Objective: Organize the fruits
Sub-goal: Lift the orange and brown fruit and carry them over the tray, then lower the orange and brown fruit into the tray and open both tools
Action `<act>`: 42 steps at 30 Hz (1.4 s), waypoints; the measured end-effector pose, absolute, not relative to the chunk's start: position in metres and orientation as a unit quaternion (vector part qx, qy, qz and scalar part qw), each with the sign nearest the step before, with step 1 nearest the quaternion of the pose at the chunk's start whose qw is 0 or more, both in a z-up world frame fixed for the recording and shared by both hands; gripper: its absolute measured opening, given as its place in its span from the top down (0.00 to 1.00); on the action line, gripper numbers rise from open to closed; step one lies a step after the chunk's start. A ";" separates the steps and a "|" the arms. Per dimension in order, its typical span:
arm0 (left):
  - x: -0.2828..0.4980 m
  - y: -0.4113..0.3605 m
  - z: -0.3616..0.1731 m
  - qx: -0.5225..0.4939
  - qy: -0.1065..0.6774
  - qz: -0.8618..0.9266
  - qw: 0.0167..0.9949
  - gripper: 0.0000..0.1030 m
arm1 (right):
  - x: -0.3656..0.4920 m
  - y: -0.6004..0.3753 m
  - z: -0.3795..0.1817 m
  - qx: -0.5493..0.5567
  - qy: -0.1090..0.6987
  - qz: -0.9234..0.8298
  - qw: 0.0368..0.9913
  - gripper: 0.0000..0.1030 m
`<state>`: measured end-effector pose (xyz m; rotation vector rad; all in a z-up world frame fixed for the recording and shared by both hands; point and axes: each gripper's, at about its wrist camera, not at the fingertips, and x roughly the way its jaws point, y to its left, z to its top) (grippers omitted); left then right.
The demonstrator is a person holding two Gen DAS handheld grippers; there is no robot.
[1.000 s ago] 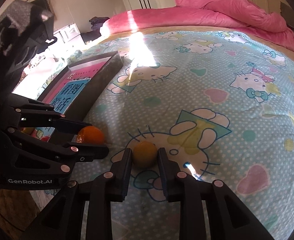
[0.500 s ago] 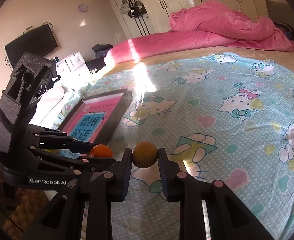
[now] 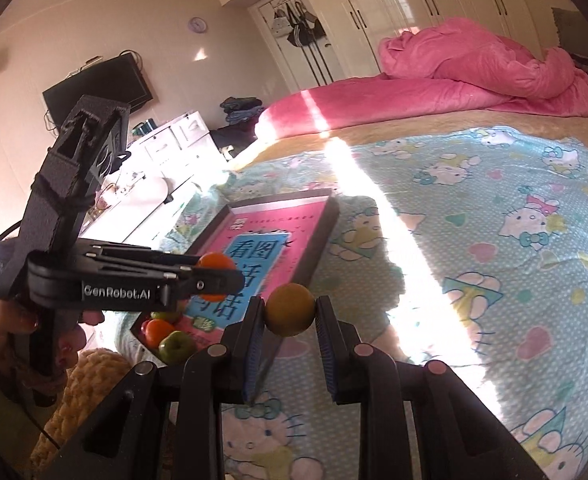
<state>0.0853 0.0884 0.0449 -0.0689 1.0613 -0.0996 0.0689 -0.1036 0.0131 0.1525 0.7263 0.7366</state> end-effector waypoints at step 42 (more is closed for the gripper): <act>0.060 0.189 -0.012 -0.100 0.506 0.001 0.857 0.61 | 0.070 0.044 -0.011 -0.063 0.432 0.363 0.823 0.74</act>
